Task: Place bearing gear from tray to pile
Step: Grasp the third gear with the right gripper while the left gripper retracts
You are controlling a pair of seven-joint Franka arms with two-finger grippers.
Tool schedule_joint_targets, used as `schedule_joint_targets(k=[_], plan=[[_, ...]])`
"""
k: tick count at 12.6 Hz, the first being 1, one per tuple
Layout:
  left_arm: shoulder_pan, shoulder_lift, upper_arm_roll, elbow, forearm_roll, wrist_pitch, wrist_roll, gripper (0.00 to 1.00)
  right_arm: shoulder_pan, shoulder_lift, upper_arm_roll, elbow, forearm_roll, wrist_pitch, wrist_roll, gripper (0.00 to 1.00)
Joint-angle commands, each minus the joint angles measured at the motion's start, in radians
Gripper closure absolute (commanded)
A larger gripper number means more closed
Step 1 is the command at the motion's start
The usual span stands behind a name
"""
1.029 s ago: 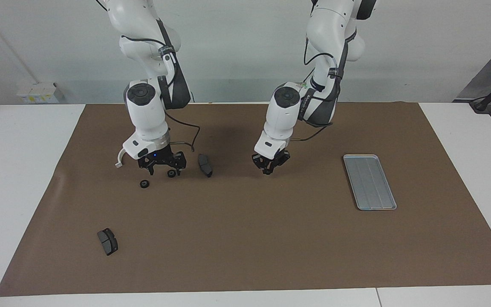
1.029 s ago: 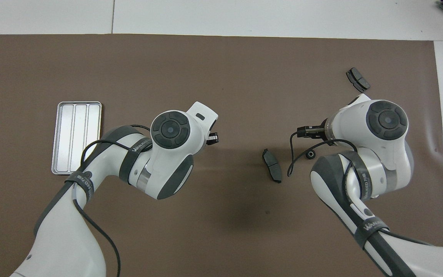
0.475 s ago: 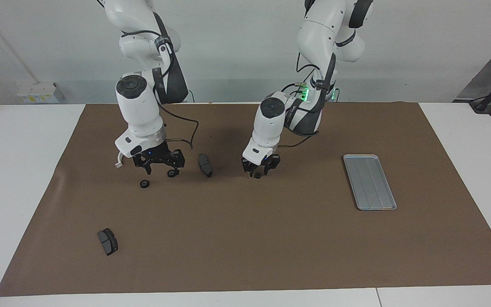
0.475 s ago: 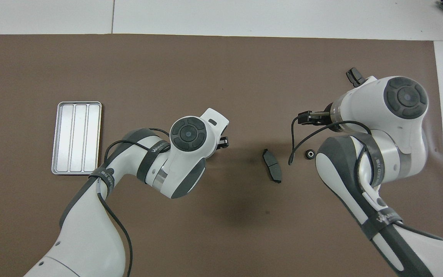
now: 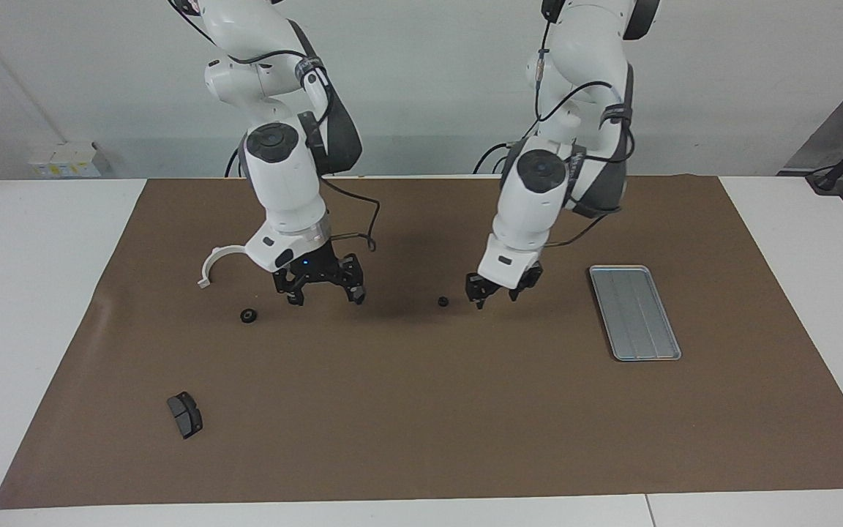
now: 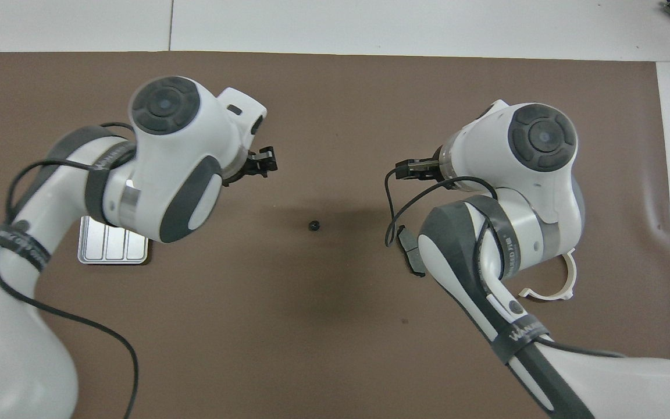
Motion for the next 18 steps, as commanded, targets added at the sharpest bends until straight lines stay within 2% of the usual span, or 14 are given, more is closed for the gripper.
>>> schedule_joint_targets(k=[1, 3, 5, 8, 10, 11, 14, 15, 18], plan=[[0.163, -0.101, -0.012, -0.012, -0.015, -0.133, 0.248, 0.22, 0.072, 0.085, 0.000, 0.098, 0.002, -0.023, 0.104, 0.00], [0.263, -0.144, -0.007, -0.013, -0.014, -0.198, 0.441, 0.16, 0.120, 0.108, -0.001, 0.122, -0.018, -0.026, 0.164, 0.00], [0.343, -0.193, -0.007, -0.013, -0.007, -0.237, 0.561, 0.00, 0.190, 0.162, -0.001, 0.165, -0.064, -0.036, 0.259, 0.00], [0.368, -0.250, -0.004, 0.023, 0.006, -0.313, 0.573, 0.00, 0.259, 0.290, -0.001, 0.274, -0.111, -0.052, 0.376, 0.00], [0.362, -0.242, -0.010, 0.133, 0.034, -0.419, 0.573, 0.00, 0.284, 0.340, -0.001, 0.308, -0.121, -0.049, 0.403, 0.00], [0.356, -0.242, -0.010, 0.149, 0.034, -0.434, 0.571, 0.00, 0.298, 0.363, -0.001, 0.316, -0.125, -0.039, 0.419, 0.00], [0.354, -0.248, -0.018, 0.137, 0.031, -0.409, 0.571, 0.00, 0.301, 0.363, 0.000, 0.302, -0.133, -0.019, 0.417, 0.00], [0.353, -0.244, -0.016, 0.132, 0.031, -0.395, 0.569, 0.00, 0.309, 0.363, 0.000, 0.291, -0.131, -0.020, 0.419, 0.02], [0.362, -0.233, -0.016, 0.105, 0.031, -0.330, 0.572, 0.00, 0.315, 0.354, 0.000, 0.247, -0.130, -0.004, 0.416, 0.30]])
